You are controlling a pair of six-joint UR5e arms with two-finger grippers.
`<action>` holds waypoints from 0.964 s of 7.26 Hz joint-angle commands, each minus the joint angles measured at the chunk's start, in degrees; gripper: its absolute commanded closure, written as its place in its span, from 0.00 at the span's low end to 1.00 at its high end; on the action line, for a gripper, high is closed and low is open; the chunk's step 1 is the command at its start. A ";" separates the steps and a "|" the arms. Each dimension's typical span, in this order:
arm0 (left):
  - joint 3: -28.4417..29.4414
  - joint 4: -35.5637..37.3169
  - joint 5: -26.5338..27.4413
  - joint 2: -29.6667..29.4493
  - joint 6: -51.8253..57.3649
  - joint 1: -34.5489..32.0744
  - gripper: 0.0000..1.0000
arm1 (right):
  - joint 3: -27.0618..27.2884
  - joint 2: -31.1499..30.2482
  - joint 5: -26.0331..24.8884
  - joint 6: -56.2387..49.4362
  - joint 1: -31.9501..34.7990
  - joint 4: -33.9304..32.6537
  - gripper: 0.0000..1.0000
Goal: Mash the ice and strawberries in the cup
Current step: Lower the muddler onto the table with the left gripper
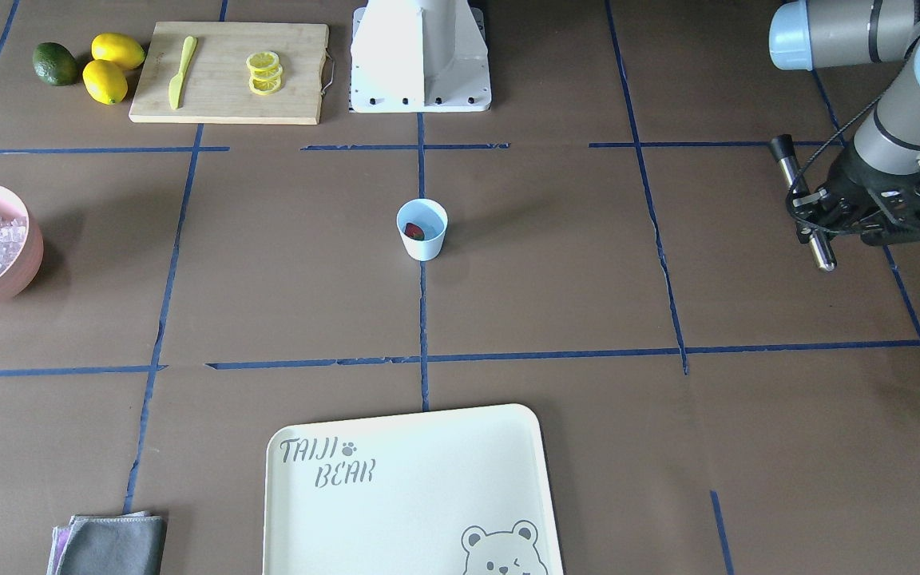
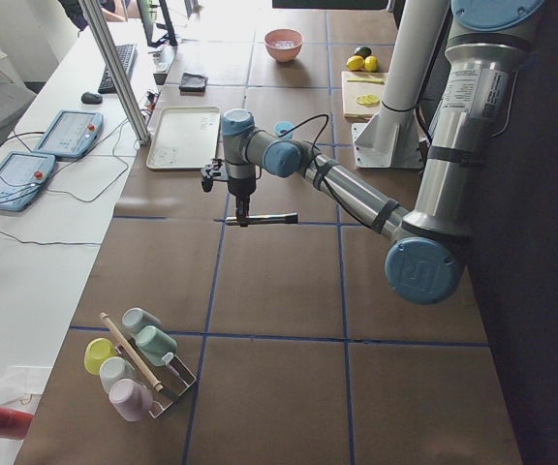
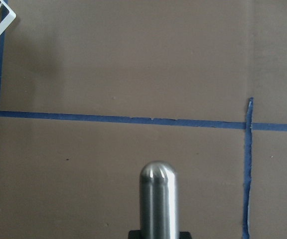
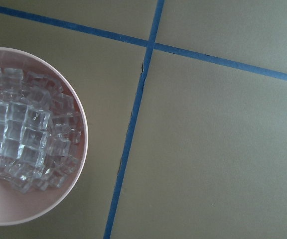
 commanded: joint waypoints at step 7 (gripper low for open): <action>25.76 -38.91 -1.76 9.69 2.99 -1.81 0.98 | 0.21 -0.18 0.00 -0.27 0.09 0.07 0.00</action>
